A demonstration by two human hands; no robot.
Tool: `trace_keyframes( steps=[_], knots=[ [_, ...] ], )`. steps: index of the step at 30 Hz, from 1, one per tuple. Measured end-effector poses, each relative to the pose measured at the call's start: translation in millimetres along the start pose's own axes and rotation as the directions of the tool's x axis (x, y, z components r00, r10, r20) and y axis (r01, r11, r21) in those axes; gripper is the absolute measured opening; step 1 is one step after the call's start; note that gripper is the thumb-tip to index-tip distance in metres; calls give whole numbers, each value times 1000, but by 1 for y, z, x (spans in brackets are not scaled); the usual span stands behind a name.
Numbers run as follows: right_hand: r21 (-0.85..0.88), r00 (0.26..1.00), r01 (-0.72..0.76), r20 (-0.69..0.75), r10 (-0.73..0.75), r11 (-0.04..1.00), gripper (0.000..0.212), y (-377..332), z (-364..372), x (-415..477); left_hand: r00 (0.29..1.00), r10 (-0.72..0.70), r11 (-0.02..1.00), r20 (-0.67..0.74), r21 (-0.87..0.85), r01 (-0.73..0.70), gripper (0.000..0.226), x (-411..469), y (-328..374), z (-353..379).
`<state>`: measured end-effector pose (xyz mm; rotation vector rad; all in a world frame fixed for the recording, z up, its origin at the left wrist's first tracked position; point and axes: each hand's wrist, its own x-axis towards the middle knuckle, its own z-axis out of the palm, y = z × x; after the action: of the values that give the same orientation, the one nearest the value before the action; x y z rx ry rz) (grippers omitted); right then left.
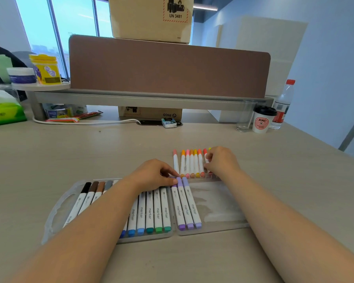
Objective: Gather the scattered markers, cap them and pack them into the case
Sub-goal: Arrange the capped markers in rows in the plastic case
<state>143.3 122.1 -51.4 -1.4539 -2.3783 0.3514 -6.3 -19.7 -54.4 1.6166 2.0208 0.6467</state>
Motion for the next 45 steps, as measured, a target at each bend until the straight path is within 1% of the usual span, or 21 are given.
trace_keyframes(
  steps=[3, 8, 10, 12, 13, 14, 16, 18, 20, 24, 26, 28, 30, 33, 39, 45],
  knots=[
    [-37, 1000, -21, 19, 22, 999, 3, -2, 1, 3, 1000, 0, 1000, 0, -1, 0, 27, 1, 0, 0],
    [-21, 997, -66, -39, 66, 998, 17, 1, 2, 1, 1000, -6, 1000, -3, -9, 6, 27, 1, -1, 0],
    [64, 993, -79, -80, 84, 995, 23, 1, -3, -3, 1000, -9, 1000, -4, -11, 9, 27, 1, -1, 0],
    [209, 989, -86, -99, 109, 974, 28, 0, -12, -5, 1000, -12, 1000, -2, -12, 12, 27, 1, -1, 0],
    [290, 989, -97, -76, 124, 952, 31, -1, -17, -7, 1000, -12, 1000, -3, -14, 12, 27, 1, -1, 0],
    [373, 991, -111, -24, 129, 921, 34, -2, -23, -10, 1000, -11, 1000, -4, -15, 10, 27, 2, -1, 0],
    [527, 986, -150, 137, 91, 836, 35, -5, -35, -21, 1000, -11, 1000, -5, -15, 11, 27, 2, -1, 0],
    [599, 959, -179, 283, 3, 780, 31, -7, -46, -38, 1000, -13, 1000, -4, -8, 13, 27, 2, 0, 0],
    [636, 918, -223, 393, -60, 739, 29, -7, -51, -55, 1000, -12, 1000, -5, 0, 12, 26, 1, 0, 1],
    [628, 824, -335, 557, -104, 702, 28, 0, -45, -72, 1000, -18, 1000, -12, -1, 18, 25, 1, 0, 1],
    [624, 804, -359, 584, -110, 694, 24, 3, -41, -77, 1000, -21, 1000, -12, -4, 21, 25, 1, 0, 1],
    [624, 795, -348, 592, -133, 700, 18, 4, -37, -79, 1000, -22, 1000, -9, -7, 22, 25, 1, 0, 1],
    [607, 794, -301, 587, -160, 735, 14, 5, -34, -80, 1000, -23, 1000, -4, -3, 22, 25, 1, 0, 1],
    [548, 802, -249, 579, -147, 798, 28, 4, -31, -80, 1000, -23, 1000, 3, -9, 23, 24, 1, 0, 0],
    [524, 799, -219, 580, -156, 823, 34, 1, -25, -80, 1000, -21, 1000, 0, -9, 21, 23, 1, 0, 0],
    [424, 841, -126, 525, -130, 897, 39, -6, -19, -84, 1000, -24, 1000, -3, -9, 24, 23, 1, 1, 0]
  ],
)
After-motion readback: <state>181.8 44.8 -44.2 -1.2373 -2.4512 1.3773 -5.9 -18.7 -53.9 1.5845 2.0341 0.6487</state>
